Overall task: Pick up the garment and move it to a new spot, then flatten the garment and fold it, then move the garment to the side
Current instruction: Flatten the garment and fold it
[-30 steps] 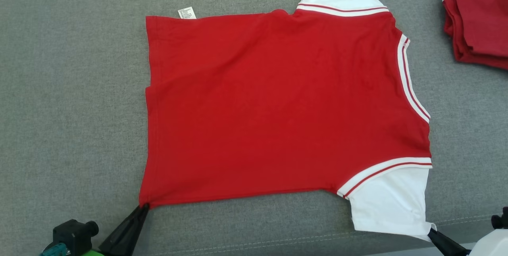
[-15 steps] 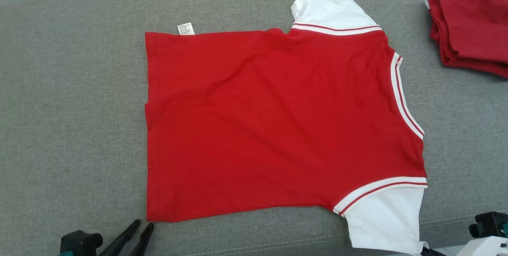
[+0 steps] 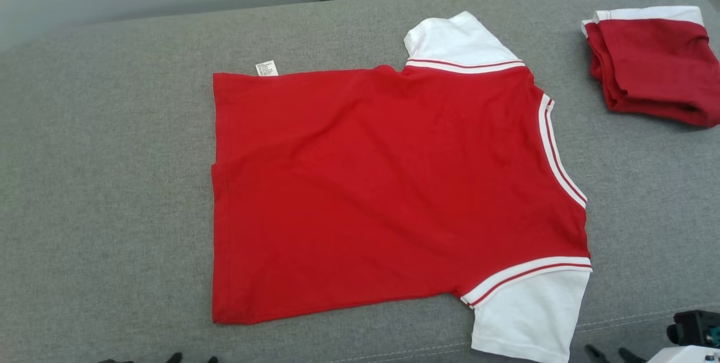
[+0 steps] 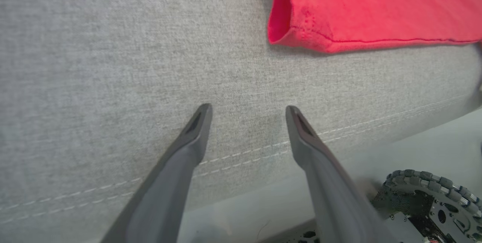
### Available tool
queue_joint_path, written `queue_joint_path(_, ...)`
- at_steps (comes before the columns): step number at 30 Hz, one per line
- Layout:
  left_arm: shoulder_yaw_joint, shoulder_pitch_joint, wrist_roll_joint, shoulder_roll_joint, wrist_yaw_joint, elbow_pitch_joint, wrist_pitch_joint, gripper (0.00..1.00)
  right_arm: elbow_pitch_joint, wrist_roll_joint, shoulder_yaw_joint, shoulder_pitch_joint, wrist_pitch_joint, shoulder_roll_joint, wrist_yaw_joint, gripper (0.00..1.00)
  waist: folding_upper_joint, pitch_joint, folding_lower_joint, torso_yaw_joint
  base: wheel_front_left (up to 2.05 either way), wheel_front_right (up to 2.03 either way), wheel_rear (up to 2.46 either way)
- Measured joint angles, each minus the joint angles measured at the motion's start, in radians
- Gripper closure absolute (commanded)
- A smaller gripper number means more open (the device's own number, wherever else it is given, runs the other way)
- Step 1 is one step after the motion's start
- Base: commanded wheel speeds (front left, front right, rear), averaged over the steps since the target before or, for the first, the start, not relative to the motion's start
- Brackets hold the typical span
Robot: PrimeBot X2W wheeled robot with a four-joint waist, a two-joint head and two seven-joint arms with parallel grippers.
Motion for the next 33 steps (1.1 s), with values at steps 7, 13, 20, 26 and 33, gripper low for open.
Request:
queue_joint_path(7, 0.070, 0.009, 0.013, 0.001, 0.061, -0.020, -0.045, 0.00, -0.057, -0.135, -0.033, -0.021, -0.167, -0.010, -0.025, 0.00, 0.0000, -0.053, 0.0000, -0.001, 0.00, 0.00, 0.00)
queue_joint_path(13, 0.100, 0.008, 0.049, -0.002, 0.084, -0.086, -0.065, 0.00, -0.116, -0.247, -0.018, -0.064, -0.284, -0.022, -0.033, 0.00, 0.0000, -0.096, 0.0000, -0.001, 0.00, 0.00, 0.00)
queue_joint_path(20, 0.143, 0.010, 0.095, -0.006, 0.121, -0.184, -0.072, 0.00, -0.176, -0.344, -0.004, -0.065, -0.407, -0.014, -0.052, 0.00, 0.0000, -0.159, 0.0000, 0.007, 0.00, 0.00, 0.00)
queue_joint_path(26, 0.180, 0.047, 0.123, -0.015, 0.135, -0.247, -0.072, 0.00, -0.187, -0.382, -0.002, -0.025, -0.444, -0.011, -0.069, 0.00, 0.0000, -0.164, 0.0000, 0.017, 0.00, 0.00, 0.00)
queue_joint_path(33, 0.233, 0.048, 0.149, -0.033, 0.144, -0.309, -0.072, 0.00, -0.167, -0.416, -0.011, -0.031, -0.527, 0.005, -0.084, 0.00, 0.0000, -0.139, 0.0000, 0.012, 0.00, 0.00, 0.00)
